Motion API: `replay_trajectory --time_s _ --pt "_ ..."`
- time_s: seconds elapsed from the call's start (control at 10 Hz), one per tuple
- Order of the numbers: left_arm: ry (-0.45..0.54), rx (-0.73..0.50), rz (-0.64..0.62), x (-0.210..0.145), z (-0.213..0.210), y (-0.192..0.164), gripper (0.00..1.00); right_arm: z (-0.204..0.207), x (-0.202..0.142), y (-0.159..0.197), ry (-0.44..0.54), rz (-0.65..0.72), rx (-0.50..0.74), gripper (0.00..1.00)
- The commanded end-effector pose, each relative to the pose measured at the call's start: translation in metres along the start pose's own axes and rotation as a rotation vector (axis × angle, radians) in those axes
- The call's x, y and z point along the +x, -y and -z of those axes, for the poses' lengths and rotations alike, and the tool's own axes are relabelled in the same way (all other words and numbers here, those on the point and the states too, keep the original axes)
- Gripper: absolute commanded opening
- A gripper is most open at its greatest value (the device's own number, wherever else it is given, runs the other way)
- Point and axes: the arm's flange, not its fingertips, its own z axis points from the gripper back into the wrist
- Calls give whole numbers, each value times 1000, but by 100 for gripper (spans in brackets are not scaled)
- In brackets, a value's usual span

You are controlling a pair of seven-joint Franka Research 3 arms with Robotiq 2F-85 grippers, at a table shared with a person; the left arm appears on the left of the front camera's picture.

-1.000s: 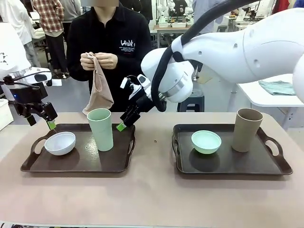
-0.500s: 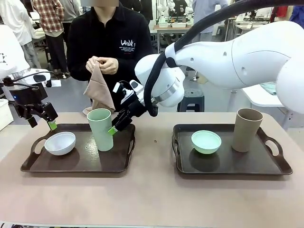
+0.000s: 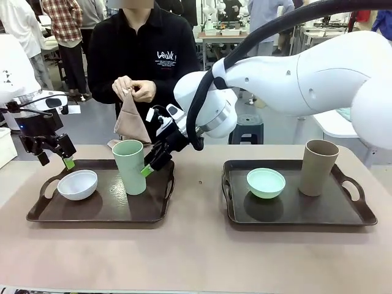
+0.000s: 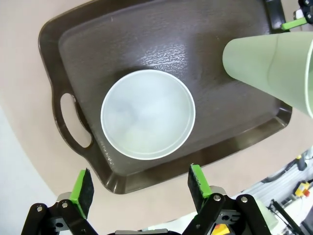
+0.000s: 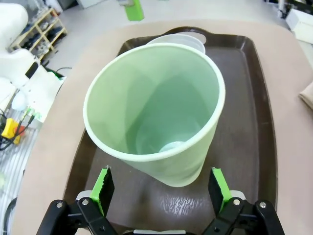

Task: Set up a tray with a mat and arrange the tableware.
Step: Pick up the Picnic Bowl and Reusable plastic cup from the Handle tray in front of the human's position and hold them in the air.

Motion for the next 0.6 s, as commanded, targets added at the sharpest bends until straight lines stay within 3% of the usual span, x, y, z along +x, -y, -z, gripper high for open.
replay_trajectory --time_s 0.0,0.5 --pt "6 13 -11 15 7 -8 100 7 4 11 29 -62 40 100" --pt "-23 24 12 27 32 -29 100 40 18 13 87 -81 111 100"
